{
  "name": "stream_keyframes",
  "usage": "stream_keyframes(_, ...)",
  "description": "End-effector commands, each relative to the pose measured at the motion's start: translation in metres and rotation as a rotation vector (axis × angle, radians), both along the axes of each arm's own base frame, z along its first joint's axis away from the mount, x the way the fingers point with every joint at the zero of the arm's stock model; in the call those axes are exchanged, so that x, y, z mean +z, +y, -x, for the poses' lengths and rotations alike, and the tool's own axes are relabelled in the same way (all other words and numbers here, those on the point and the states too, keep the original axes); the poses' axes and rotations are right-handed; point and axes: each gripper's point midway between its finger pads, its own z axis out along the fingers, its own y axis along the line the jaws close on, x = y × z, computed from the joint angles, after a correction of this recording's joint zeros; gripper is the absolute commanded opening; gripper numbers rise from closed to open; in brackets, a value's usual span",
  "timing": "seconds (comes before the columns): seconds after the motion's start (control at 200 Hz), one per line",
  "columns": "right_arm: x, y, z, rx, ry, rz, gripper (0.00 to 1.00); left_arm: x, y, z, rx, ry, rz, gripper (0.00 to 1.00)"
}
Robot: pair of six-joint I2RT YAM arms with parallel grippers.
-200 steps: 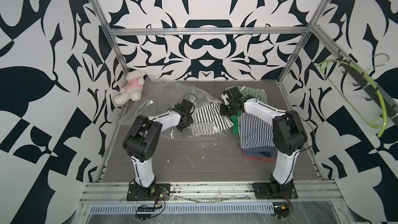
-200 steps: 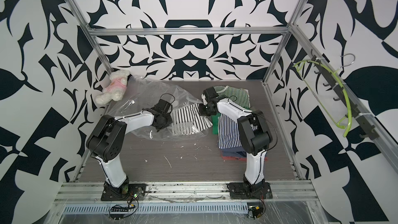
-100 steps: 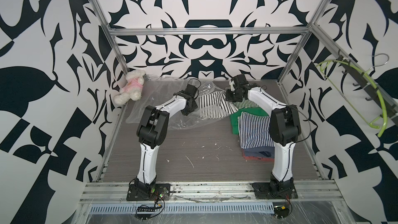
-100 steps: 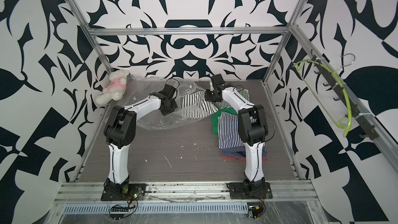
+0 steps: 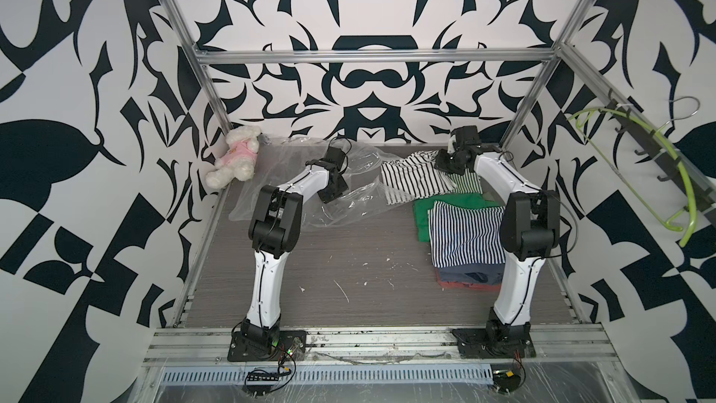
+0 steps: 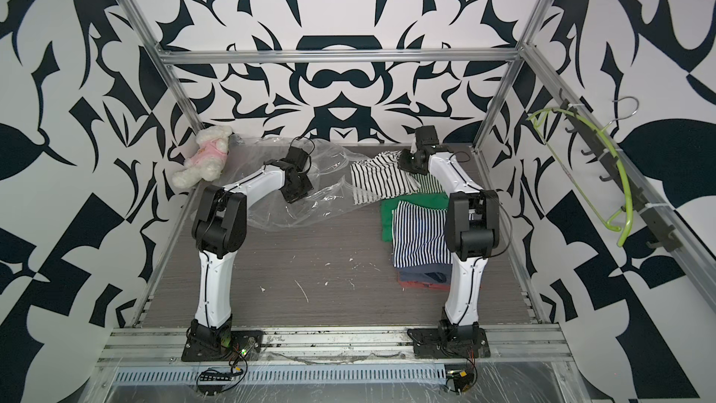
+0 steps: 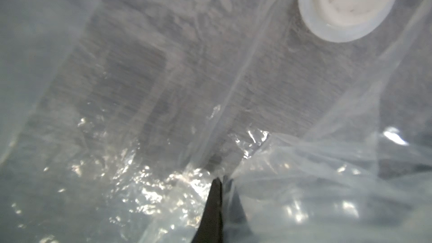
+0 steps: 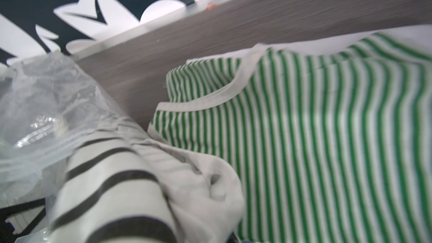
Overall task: Take the tank top out of the vacuum bag
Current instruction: Take out the tank top from the vacuum bag.
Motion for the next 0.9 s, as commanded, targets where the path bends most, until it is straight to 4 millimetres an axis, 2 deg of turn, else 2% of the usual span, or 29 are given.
stream_keyframes(0.0,0.038,-0.023,-0.007,-0.03,-0.099,0.003,0.0,-0.021,0.018,0.01,0.011,0.068,-0.052,0.0)
stream_keyframes(0.29,0.028,-0.06,-0.003,-0.089,-0.073,0.014,0.0,-0.031,0.025,0.011,0.018,0.089,-0.067,0.0)
stream_keyframes(0.5,0.026,-0.089,0.001,-0.145,-0.058,0.017,0.0,-0.04,0.041,0.015,0.041,0.121,-0.095,0.0)
stream_keyframes(0.895,0.015,-0.116,0.006,-0.196,-0.032,0.029,0.0,-0.04,0.064,0.021,0.084,0.13,-0.103,0.0)
